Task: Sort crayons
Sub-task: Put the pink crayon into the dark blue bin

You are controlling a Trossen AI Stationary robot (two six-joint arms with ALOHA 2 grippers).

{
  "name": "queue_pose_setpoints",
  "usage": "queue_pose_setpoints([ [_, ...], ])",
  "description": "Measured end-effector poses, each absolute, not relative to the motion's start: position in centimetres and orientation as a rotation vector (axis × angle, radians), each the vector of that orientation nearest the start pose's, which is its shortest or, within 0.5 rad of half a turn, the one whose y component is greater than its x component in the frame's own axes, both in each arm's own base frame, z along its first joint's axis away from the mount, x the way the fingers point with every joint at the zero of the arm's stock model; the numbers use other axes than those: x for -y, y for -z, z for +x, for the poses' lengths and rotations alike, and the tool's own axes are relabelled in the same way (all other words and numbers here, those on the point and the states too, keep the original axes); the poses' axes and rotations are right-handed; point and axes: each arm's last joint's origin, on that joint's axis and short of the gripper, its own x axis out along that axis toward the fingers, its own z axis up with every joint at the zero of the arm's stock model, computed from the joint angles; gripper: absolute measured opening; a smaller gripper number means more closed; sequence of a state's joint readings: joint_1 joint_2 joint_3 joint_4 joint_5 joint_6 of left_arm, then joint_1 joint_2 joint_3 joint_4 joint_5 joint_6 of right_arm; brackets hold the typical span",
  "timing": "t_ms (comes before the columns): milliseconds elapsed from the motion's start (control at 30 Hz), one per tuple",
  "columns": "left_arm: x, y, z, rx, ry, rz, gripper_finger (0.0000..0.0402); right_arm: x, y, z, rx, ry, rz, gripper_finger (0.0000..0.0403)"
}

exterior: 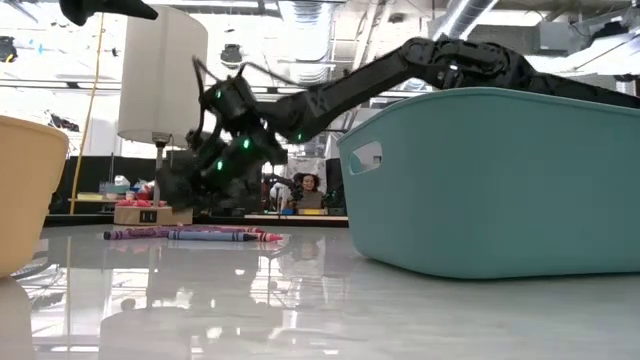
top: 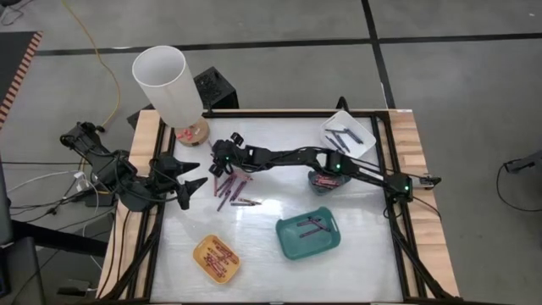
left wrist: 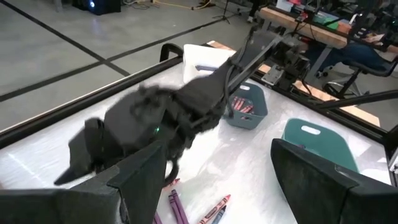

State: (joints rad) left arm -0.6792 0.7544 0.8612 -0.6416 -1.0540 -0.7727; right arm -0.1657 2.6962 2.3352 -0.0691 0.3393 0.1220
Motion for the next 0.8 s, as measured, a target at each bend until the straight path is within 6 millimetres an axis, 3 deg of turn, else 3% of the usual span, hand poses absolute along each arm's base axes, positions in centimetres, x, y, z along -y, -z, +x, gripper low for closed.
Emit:
queue_pose_setpoints([
  [100, 6.6, -32.8, 12.1, -0.185, -0.467, -0.348, 0.0276, 10.7, -14.1, 58.6, -0.416, 0.532, 0.056, 0.0195],
  [267, 6.6, -32.8, 12.1, -0.19, -0.46, -0.345, 0.0276, 11.0, -15.2, 58.6, -0.366, 0.531, 0.073, 0.0195],
  [400, 6.6, -32.8, 12.1, -0.191, -0.46, -0.344, 0.0276, 11.3, -13.1, 58.6, -0.421, 0.518, 0.096, 0.0195],
  [600, 6.6, -32.8, 12.1, -0.19, -0.461, -0.344, 0.0276, 11.2, -13.3, 58.5, -0.436, 0.511, 0.094, 0.0195],
  [800, 6.6, -32.8, 12.1, -0.19, -0.461, -0.344, 0.0276, 11.6, -12.7, 58.1, -0.5, 0.513, 0.103, 0.0164],
])
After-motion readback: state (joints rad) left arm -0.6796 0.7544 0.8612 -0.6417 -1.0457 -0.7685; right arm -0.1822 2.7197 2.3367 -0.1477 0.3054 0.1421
